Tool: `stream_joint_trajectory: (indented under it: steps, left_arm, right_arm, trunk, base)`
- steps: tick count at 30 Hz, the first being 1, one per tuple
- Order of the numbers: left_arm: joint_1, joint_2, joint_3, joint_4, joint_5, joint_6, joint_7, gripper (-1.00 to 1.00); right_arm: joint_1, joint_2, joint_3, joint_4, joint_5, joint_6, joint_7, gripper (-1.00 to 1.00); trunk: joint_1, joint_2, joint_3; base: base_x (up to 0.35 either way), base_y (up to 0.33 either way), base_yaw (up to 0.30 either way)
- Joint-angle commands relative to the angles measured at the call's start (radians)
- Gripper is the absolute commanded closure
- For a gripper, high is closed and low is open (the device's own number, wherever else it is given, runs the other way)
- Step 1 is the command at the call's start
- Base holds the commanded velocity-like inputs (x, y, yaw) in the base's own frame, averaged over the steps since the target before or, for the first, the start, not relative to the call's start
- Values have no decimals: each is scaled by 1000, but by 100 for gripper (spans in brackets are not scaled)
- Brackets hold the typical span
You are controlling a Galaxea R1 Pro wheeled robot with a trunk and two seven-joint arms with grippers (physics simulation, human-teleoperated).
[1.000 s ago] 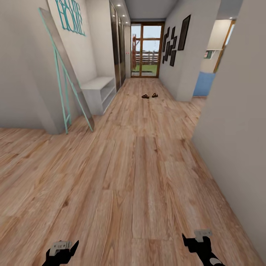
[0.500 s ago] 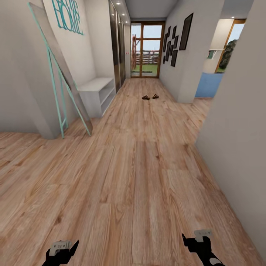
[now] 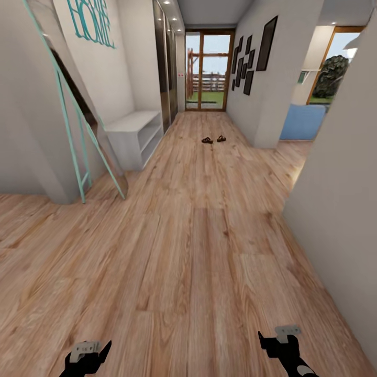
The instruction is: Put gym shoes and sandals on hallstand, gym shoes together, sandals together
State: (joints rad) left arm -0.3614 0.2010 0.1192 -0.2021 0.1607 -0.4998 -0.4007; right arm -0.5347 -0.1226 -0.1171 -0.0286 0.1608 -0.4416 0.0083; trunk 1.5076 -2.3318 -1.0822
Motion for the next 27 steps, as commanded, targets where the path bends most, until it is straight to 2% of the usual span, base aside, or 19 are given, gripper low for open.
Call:
stream_joint_trajectory:
  steps: [1,27]
  left_arm:
    - [-1,0,4,1,10,1,-10,-100]
    - [0,1,4,1,13,1,-9,-100]
  right_arm:
    - [-1,0,-9,1,9,-3,1,-100]
    - [0,0,-9,1,9,-3,1,-100]
  trunk:
    - [0,0,-1]
    - [0,0,-1]
  base:
    - [339,0,0]
    - [339,0,0]
